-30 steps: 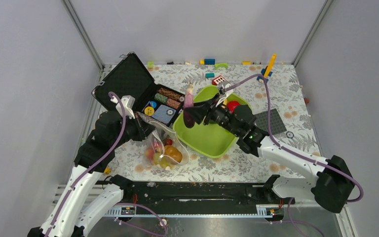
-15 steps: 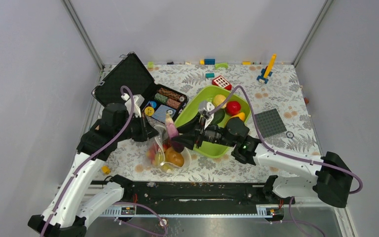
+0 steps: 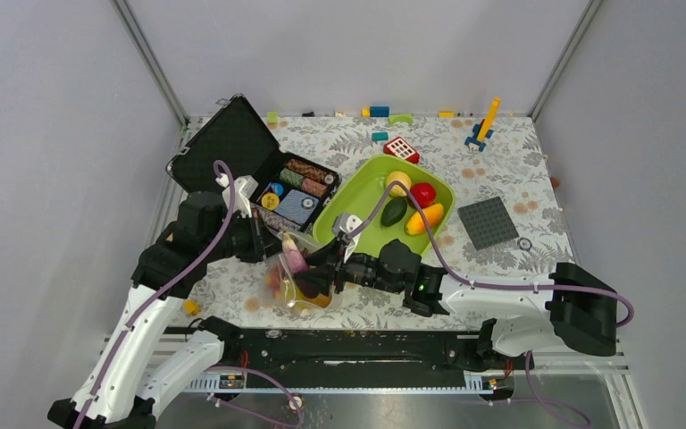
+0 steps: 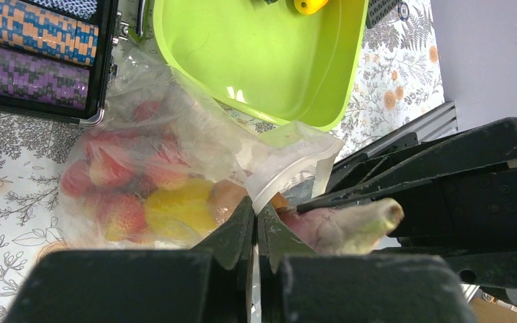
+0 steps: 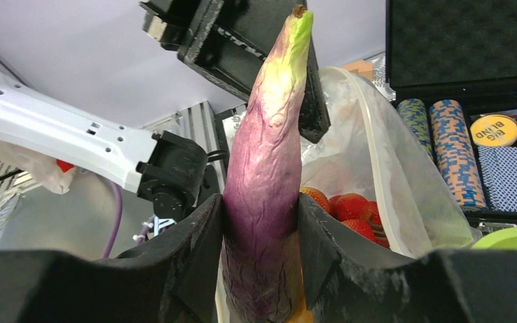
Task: Place the food in the zip-top bag and seal the zipper
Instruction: Place the fake vegetable in the zipper food storage bag.
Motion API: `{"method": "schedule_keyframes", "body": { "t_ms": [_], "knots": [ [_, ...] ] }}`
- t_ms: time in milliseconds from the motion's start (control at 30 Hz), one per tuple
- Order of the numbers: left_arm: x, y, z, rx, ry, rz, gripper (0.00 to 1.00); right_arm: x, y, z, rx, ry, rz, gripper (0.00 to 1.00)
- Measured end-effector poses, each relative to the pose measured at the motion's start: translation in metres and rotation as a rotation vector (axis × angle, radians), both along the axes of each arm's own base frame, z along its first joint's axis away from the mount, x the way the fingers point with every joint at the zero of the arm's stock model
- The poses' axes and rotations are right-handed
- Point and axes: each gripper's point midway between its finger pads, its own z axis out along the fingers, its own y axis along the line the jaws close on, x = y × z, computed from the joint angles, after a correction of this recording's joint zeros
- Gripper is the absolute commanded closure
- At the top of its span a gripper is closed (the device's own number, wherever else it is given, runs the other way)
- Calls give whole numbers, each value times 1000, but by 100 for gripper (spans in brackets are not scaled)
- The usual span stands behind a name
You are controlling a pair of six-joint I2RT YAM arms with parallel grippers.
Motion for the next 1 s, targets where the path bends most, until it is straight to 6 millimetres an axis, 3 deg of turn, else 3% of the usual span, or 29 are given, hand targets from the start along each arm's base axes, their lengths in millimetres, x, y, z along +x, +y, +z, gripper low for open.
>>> {"method": "schedule_keyframes", "body": {
  "t_ms": [400,533,733,1000],
  "knots": [
    [1,9,6,31,-9,46,100,14,2,-18,-34,32,-137,90],
    [1,9,6,33,-6,46,100,30,-2,-23,-16,105,-256,89],
    [1,9,6,27,-1,50,100,58,-4,-17,93,203,-432,89],
    [1,8,6,18,8,59,100,61,17,6,239,274,-420,84]
  ]
}}
